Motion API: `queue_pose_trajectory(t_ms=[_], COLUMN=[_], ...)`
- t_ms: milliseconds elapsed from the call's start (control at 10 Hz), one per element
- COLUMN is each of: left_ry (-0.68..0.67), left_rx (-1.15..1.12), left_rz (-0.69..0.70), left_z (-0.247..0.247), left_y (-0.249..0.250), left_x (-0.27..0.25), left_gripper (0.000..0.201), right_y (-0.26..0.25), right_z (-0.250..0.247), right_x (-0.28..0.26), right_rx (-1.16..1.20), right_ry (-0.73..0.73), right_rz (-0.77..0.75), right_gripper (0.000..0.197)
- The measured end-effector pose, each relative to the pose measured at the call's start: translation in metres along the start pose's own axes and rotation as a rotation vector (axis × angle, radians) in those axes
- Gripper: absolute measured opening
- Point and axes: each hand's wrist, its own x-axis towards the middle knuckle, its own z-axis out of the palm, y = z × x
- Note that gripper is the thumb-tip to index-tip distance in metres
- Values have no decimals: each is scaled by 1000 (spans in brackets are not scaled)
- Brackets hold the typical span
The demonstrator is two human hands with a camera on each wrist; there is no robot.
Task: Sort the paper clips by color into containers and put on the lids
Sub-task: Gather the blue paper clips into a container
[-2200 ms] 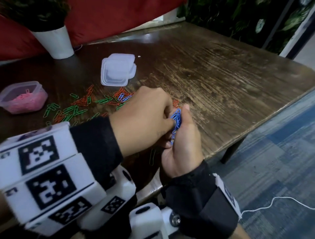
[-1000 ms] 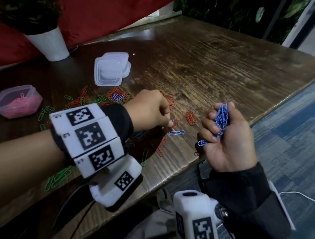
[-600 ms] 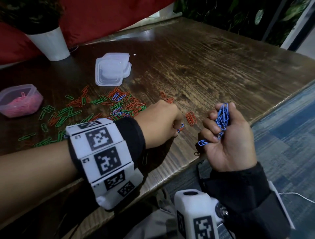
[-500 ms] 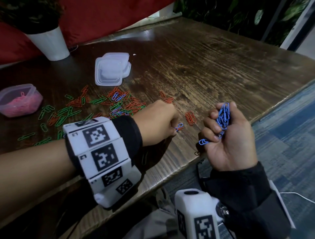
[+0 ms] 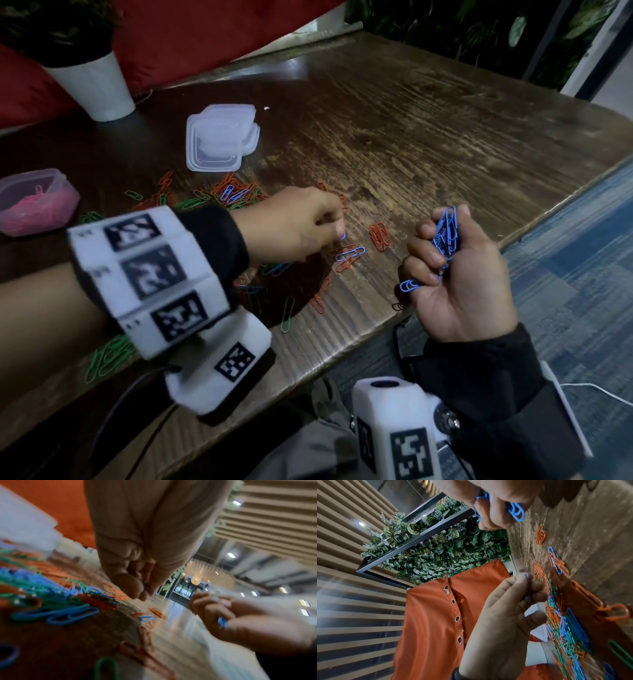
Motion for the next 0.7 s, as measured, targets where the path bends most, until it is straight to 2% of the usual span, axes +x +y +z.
queue_pose_trajectory(t_ms=[100, 200, 300, 500, 700], left_ry=[47, -16, -9, 20, 26], left_rx=[155, 225, 340, 288, 245], left_rz=[-6, -19, 5, 51, 37], left_z=[10, 16, 16, 16, 14], left_y=[8, 10, 8, 2, -1], left_x=[8, 14, 16, 13, 11], left_gripper=[17, 25, 20, 6, 23], right_y=[1, 0, -1, 1, 4], right_z=[0, -1, -2, -1, 0], right_x=[0, 0, 1, 1, 0], right_rx=[-15, -13, -9, -7, -19], right_ry=[-2, 1, 7, 7, 8], right_rz=[-7, -9, -9, -14, -13], right_gripper=[31, 31, 30, 31, 31])
